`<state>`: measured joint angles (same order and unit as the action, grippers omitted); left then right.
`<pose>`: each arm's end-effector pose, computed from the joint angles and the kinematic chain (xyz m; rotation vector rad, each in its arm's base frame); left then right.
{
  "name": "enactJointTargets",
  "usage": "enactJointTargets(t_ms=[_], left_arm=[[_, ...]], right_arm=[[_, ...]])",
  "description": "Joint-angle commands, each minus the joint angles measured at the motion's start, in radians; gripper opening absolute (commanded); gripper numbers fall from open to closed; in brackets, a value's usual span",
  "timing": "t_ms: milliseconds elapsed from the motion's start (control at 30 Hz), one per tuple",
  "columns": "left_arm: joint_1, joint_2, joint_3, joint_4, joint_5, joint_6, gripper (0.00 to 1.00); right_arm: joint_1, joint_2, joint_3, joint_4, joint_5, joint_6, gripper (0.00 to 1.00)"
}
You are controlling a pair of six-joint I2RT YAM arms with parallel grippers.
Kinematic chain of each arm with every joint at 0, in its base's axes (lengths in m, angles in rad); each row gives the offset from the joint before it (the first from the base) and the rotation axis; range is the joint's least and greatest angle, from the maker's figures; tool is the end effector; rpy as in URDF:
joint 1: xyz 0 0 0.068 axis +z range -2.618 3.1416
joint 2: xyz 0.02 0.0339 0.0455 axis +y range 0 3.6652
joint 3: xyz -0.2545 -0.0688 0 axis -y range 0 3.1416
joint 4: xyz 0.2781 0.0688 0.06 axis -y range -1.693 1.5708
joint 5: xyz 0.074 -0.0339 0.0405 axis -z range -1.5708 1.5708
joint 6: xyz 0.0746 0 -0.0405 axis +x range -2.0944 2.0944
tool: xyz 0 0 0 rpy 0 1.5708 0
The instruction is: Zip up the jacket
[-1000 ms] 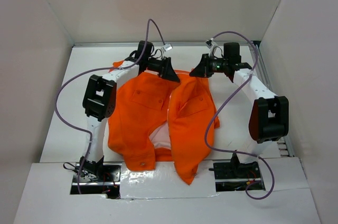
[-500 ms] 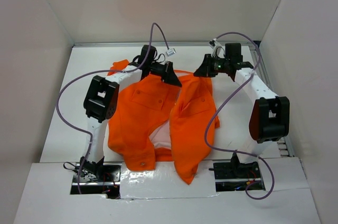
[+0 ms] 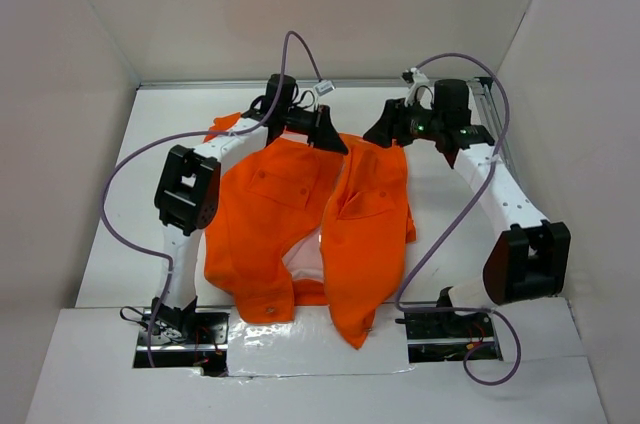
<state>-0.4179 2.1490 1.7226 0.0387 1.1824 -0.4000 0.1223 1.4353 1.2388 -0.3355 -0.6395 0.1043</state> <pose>0.4580 -0.2789 0.2276 0.8671 1.8777 -1.6649 0.3771 0.0912 0.3023 -0.4064 2.0458 0.8067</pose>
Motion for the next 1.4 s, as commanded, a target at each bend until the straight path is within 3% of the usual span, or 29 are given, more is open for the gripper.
enactJointTargets(t_ms=[0, 133, 600, 700, 767, 967, 1100, 1133, 1167, 1200, 1367], left_arm=[[-0.007, -0.015, -0.001, 0.072, 0.066, 0.021, 0.0], [-0.01, -0.026, 0.006, 0.04, 0.103, 0.064, 0.0], [-0.019, -0.026, 0.0, 0.033, 0.19, 0.096, 0.0], [-0.022, -0.029, -0.008, 0.05, 0.2, 0.093, 0.0], [-0.025, -0.02, 0.005, 0.041, 0.212, 0.102, 0.0], [-0.033, 0.006, 0.04, 0.046, 0.233, 0.096, 0.06], [-0.032, 0.009, 0.074, -0.032, 0.151, 0.127, 0.25], [-0.029, 0.009, 0.075, -0.036, 0.122, 0.138, 0.38], [-0.019, 0.003, 0.068, -0.069, 0.108, 0.138, 0.44], [-0.012, 0.002, 0.063, -0.071, 0.102, 0.13, 0.59], [0.04, -0.005, 0.037, -0.098, -0.022, 0.11, 0.77]], right_arm=[[0.014, 0.046, -0.009, 0.053, -0.186, 0.006, 0.64], [0.037, 0.105, 0.022, 0.066, -0.29, -0.002, 0.61], [0.088, 0.227, 0.087, 0.087, -0.312, 0.038, 0.49], [0.088, 0.246, 0.097, 0.089, -0.337, 0.04, 0.36], [0.086, 0.258, 0.103, 0.093, -0.354, 0.043, 0.21], [0.082, 0.28, 0.131, 0.085, -0.37, 0.038, 0.0], [0.056, 0.274, 0.111, 0.066, -0.283, 0.072, 0.0], [0.044, 0.261, 0.1, 0.061, -0.234, 0.081, 0.0], [0.016, 0.257, 0.087, 0.046, -0.215, 0.096, 0.0], [0.001, 0.251, 0.056, 0.04, -0.191, 0.112, 0.0], [-0.078, 0.228, -0.012, -0.114, 0.033, 0.112, 0.0]])
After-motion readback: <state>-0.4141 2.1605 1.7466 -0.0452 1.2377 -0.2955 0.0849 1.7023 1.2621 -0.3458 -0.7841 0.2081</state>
